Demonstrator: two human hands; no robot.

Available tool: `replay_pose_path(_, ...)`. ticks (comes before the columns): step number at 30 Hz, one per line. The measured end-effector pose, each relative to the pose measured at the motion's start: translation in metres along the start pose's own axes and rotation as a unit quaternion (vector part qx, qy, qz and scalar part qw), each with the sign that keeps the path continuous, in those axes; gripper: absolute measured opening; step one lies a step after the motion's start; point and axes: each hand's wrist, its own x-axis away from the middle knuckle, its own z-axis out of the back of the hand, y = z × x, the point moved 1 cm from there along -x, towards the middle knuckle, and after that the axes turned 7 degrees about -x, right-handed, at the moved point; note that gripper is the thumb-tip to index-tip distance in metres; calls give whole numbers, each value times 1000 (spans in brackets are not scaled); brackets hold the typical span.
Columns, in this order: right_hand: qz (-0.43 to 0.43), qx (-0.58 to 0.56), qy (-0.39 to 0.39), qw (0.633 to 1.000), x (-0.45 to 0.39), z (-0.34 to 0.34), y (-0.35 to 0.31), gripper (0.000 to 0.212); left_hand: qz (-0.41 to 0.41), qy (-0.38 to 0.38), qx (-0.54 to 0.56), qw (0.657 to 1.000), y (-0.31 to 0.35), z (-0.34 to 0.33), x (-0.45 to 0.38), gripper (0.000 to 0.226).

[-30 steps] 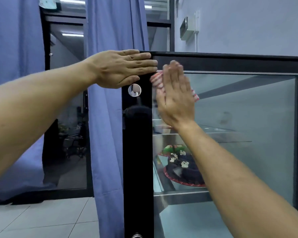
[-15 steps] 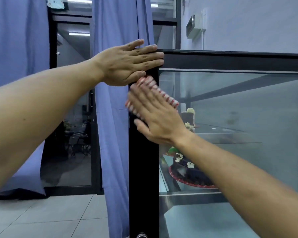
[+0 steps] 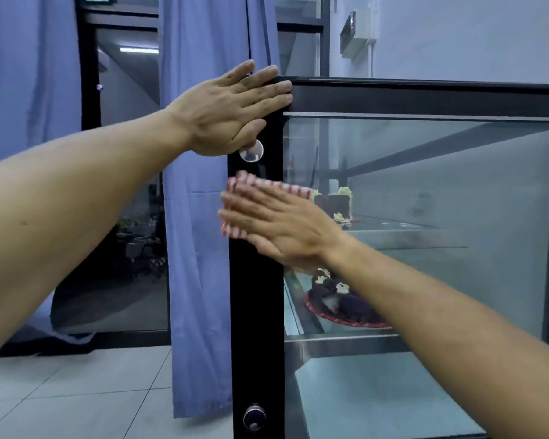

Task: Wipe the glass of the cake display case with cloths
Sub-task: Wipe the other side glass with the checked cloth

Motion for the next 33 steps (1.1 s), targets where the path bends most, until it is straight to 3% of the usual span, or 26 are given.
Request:
replay_pose_path(3, -268, 10, 99, 958, -9, 30, 59, 62, 3, -23, 34, 999, 4, 2, 0, 63)
replay_pose_path(4, -302, 1, 119, 946, -8, 30, 55, 63, 1, -30, 42, 999, 3, 1, 0, 63)
replay_pose_path(5, -287, -4, 112, 951, -6, 23, 37, 64, 0, -33, 46, 998, 3, 1, 0, 63)
replay_pose_path(6, -217, -8, 73, 973, -2, 9, 8, 65, 1, -32, 46, 998, 2, 0, 1, 63)
replay_pose_path(7, -106, -10, 11, 994, 7, -8, -27, 65, 4, -30, 45, 999, 3, -1, 1, 64)
replay_pose_path(9, 76, -7, -70, 995, 27, -27, -75, 63, 17, -30, 47, 998, 6, -2, 2, 65)
replay_pose_path(11, 109, 2, -60, 992, 27, -27, -58, 59, 43, -29, 61, 997, 13, -4, 2, 65)
replay_pose_path(12, 71, 12, -28, 997, 21, -21, -34, 58, 60, -29, 79, 995, 18, -4, 3, 65)
replay_pose_path(14, -95, 53, 68, 992, 9, 4, 26, 56, 107, -26, 129, 986, 28, -3, 3, 63)
replay_pose_path(17, -393, 34, 195, 898, 22, 34, 82, 59, 186, -16, 201, 962, 51, 1, -1, 62)
replay_pose_path(19, -490, 2, 240, 838, 19, 22, 45, 62, 237, -5, 226, 945, 67, 0, -7, 64)
replay_pose_path(20, -466, -14, 232, 854, 12, 9, 8, 62, 260, 2, 234, 937, 73, 0, -9, 65)
replay_pose_path(22, -306, -38, 154, 939, 5, -16, -61, 61, 285, 10, 249, 926, 80, -3, -10, 65)
replay_pose_path(23, -242, -35, 129, 961, 8, -22, -71, 59, 288, 12, 260, 922, 81, -4, -10, 65)
replay_pose_path(25, -183, -20, 133, 974, 13, -11, -28, 57, 292, 8, 287, 912, 77, -5, -8, 63)
replay_pose_path(26, -205, -12, 147, 968, 16, 2, 5, 57, 289, 2, 295, 911, 76, -6, -8, 63)
replay_pose_path(29, -385, 19, 181, 905, 51, 32, 102, 59, 297, -5, 272, 915, 79, -10, -7, 62)
replay_pose_path(31, -538, 23, 253, 804, 101, 38, 119, 62, 317, 13, 244, 916, 88, -12, -11, 61)
replay_pose_path(33, -672, -4, 317, 670, 122, 22, 72, 66, 362, 35, 219, 905, 101, -15, -13, 61)
